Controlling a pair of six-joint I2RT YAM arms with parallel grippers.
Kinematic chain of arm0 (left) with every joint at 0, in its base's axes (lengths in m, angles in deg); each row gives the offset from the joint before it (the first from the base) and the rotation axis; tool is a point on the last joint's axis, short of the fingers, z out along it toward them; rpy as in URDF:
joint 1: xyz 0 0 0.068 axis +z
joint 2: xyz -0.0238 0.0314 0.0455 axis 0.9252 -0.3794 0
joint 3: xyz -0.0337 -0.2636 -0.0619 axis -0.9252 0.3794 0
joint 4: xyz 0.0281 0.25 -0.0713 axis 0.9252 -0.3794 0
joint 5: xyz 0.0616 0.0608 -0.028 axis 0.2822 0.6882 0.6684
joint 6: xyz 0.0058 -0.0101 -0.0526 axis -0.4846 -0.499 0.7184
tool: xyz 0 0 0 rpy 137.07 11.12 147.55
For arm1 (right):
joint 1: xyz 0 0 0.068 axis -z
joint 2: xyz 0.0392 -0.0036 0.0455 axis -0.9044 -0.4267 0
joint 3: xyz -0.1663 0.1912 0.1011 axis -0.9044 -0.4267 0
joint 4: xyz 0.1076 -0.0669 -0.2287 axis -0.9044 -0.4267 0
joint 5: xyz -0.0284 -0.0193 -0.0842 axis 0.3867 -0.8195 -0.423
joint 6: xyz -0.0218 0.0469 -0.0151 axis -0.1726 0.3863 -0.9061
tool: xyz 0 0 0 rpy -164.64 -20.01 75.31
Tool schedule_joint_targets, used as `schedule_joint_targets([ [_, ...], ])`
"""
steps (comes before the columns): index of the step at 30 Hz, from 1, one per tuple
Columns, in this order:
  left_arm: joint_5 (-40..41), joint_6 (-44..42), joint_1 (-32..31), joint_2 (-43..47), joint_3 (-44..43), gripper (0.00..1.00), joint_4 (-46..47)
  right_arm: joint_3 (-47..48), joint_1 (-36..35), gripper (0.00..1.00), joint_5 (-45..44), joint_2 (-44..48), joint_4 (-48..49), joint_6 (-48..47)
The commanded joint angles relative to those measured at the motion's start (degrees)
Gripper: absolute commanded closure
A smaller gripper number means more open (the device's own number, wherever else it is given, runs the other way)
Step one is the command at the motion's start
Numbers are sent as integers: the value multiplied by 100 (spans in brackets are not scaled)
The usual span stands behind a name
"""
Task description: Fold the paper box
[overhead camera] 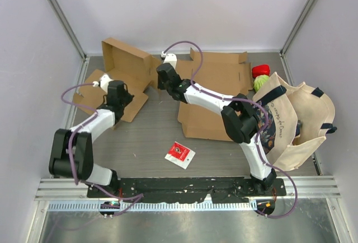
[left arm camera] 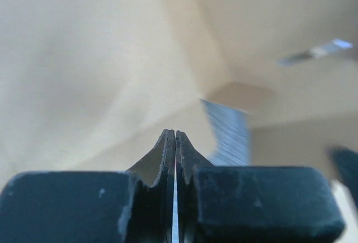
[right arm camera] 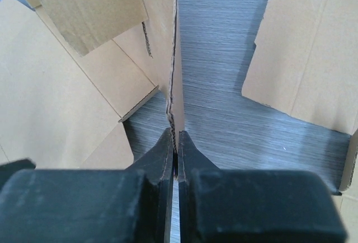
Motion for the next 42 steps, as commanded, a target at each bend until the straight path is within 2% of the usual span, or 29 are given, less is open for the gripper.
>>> schedule_joint_targets([
  [1, -458, 317, 773, -737, -492, 97, -579, 12, -23, 92, 122, 398, 407, -472],
  [4, -423, 193, 906, -1299, -809, 100, -754, -6, -23, 93, 191, 398, 451, -578],
  [9, -1106, 587, 942, -2125, -960, 100, -870, 21, -23, 92, 288, 346, 504, -640],
  [15, -1521, 922, 766, -2337, -503, 100, -272, 266, -23, 92, 587, 249, 249, -184],
  [22, -2022, 1396, 503, -2443, -345, 100, 132, 293, -32, 86, 534, 108, 275, 528],
  [29, -2181, 1687, 335, -2549, -73, 100, 545, 267, -32, 81, 851, -216, 1029, 258],
  [32, -2268, 1766, 335, -2557, 94, 100, 765, 118, -32, 76, 956, -339, 1477, -93],
  [35, -2286, 1758, 335, -2575, 165, 100, 801, -14, -23, 64, 1220, -480, 1899, -340],
  [36, -2278, 1758, 335, -2601, 182, 100, 809, -15, -15, 57, 1272, -516, 1971, -550],
  [38, -2286, 1767, 335, -2619, 209, 100, 853, 12, 29, 53, 1719, -586, 2182, -744],
  [42, -2321, 1784, 335, -2689, 270, 100, 950, 21, 135, 39, 2510, -656, 2358, -1333],
])
